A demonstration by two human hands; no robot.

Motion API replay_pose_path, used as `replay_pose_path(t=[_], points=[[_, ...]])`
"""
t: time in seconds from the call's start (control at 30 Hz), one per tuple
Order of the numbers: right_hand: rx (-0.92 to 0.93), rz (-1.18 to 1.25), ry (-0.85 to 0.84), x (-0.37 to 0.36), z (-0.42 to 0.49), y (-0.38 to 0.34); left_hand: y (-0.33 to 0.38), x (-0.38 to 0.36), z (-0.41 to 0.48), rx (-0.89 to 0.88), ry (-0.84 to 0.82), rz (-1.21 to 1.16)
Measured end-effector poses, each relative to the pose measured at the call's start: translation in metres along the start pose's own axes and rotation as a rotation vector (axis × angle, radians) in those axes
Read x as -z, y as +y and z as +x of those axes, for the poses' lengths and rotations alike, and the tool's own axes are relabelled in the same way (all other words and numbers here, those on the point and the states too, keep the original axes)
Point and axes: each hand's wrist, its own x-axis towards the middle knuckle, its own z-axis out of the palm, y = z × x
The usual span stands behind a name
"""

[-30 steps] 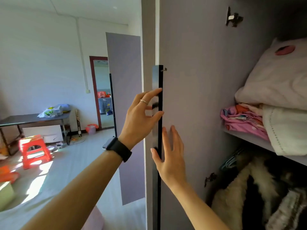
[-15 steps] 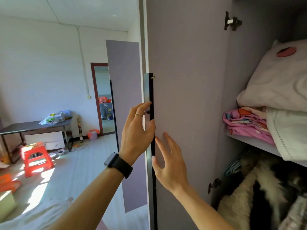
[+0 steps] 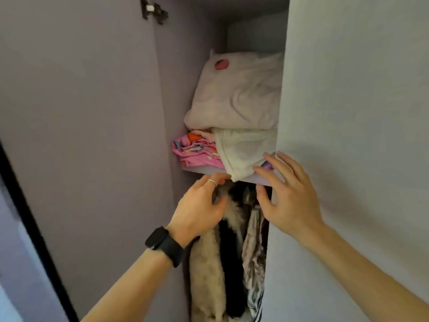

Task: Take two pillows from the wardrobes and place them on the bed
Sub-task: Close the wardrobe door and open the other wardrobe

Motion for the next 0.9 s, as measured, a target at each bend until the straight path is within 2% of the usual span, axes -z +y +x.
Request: replay_pose_path(t=[0.13,0.27,0.33,0.47,0.67,0.9], points=[[-0.044,-0.307,0.079,0.033,0.013,0.06,0.039,-0.061,0.046,0.01,-0.025,-0.349],[-0.187,-0.566,0.029,0.047,0.014,0.095,0.068,-0.096,0.078,0.082,0.01,-0.713],[-0.218,-0.636,-0.004,0.047,0.008,0.108,0.074,-0.106,0.086,0.1,0.031,-0.823],[-0.186,-0.747,-0.046,0.036,-0.001,0.125,0.064,-0.115,0.094,0.098,0.091,-0.858],[-0.199,-0.795,-0.058,0.034,0.0,0.124,0.05,-0.116,0.1,0.038,0.011,-0.95],[-0.402,-0.665,-0.049,0.043,-0.012,0.078,0.031,-0.098,0.085,-0.058,-0.141,-1.078]])
